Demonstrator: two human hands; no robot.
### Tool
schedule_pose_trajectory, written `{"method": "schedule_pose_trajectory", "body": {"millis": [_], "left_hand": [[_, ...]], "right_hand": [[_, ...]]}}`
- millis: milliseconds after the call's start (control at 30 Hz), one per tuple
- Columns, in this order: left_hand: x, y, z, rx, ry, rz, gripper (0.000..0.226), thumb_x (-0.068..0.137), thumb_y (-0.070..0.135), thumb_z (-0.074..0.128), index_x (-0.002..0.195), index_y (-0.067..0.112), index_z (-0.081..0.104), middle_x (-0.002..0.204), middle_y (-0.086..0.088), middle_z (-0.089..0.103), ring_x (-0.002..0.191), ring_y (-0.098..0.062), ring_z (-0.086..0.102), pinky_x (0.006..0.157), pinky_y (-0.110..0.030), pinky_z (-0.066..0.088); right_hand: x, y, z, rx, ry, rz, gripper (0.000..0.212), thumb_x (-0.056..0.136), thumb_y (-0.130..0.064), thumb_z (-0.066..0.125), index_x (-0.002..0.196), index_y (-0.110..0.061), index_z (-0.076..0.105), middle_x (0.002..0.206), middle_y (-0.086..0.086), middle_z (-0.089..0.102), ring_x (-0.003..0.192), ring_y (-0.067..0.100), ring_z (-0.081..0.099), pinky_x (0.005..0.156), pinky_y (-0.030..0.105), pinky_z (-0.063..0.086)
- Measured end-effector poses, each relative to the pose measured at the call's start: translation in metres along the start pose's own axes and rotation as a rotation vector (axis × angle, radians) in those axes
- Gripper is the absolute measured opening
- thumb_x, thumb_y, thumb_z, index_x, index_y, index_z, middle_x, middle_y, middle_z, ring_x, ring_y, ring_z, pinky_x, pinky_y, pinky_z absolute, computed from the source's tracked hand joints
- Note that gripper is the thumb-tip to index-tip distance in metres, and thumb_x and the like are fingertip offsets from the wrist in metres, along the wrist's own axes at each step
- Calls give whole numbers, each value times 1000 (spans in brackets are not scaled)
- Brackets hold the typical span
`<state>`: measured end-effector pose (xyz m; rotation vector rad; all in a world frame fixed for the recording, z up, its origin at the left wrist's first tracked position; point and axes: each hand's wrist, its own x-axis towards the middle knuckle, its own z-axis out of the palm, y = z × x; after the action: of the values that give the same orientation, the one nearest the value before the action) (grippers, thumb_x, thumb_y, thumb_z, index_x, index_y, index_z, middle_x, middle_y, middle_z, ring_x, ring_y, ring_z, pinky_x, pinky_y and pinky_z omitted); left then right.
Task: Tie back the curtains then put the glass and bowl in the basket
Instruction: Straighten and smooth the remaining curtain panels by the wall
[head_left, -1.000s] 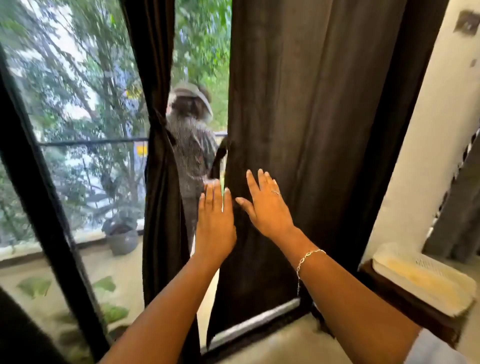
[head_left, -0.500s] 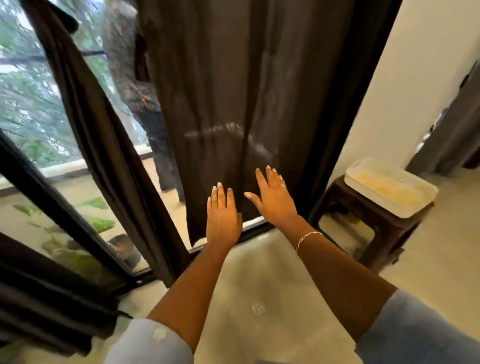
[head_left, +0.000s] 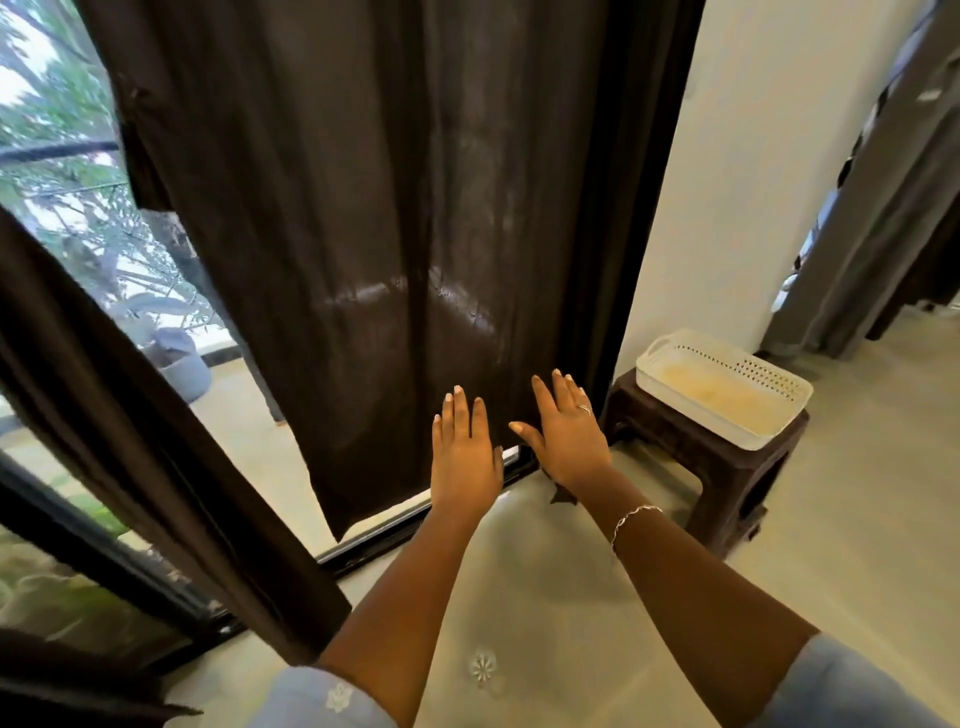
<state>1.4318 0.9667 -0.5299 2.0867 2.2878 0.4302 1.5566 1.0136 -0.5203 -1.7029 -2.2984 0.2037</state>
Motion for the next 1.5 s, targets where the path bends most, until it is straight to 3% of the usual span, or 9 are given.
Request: {"method": "schedule_pose_trajectory", "body": {"millis": [467, 967, 1100, 1233, 1400, 1500], "left_hand": [[119, -19, 0, 51, 45, 87, 62, 98, 30, 35, 148, 8, 4, 156, -17, -9, 145, -29, -9, 117, -41, -2], [215, -70, -15, 141, 225, 131, 65, 96, 24, 37, 147, 6, 1, 156, -17, -10, 145, -29, -9, 115, -39, -8], [236, -65, -18, 176, 310, 112, 68, 89, 24, 53, 145, 4, 19, 155, -19, 9, 144, -31, 9, 114, -40, 3], [259, -52, -26, 290, 361, 85, 79, 60, 27, 80, 130, 4, 50, 140, -19, 46, 130, -30, 44, 105, -44, 31], [312, -5, -57, 270, 535, 39, 85, 56, 22, 83, 130, 3, 48, 140, -21, 45, 130, -31, 43, 105, -45, 28], [341, 23, -88, 289, 646, 55, 74, 66, 20, 77, 131, 1, 47, 141, -22, 42, 132, -33, 40, 106, -48, 26]], "right_hand": [[116, 7, -5, 13, 73, -31, 65, 96, -47, 35, 149, -17, 13, 157, 12, 9, 146, 27, 3, 118, 35, 6], [227, -32, 1, 47, 170, -126, 64, 96, -40, 40, 148, -12, 14, 156, 14, 12, 146, 28, 5, 118, 35, 4], [252, -30, -6, 122, 255, -180, 62, 95, -32, 46, 147, -11, 20, 155, 16, 17, 145, 28, 9, 118, 34, 5], [280, -25, -25, 148, 388, -215, 60, 92, -28, 52, 144, -9, 29, 152, 18, 25, 143, 31, 18, 116, 35, 7], [329, -12, -70, 210, 510, -305, 60, 89, -24, 58, 142, -9, 33, 149, 18, 31, 141, 31, 25, 115, 36, 12], [354, -3, -102, 246, 570, -369, 61, 89, -21, 56, 143, -9, 31, 151, 17, 28, 142, 30, 21, 115, 35, 10]]}}
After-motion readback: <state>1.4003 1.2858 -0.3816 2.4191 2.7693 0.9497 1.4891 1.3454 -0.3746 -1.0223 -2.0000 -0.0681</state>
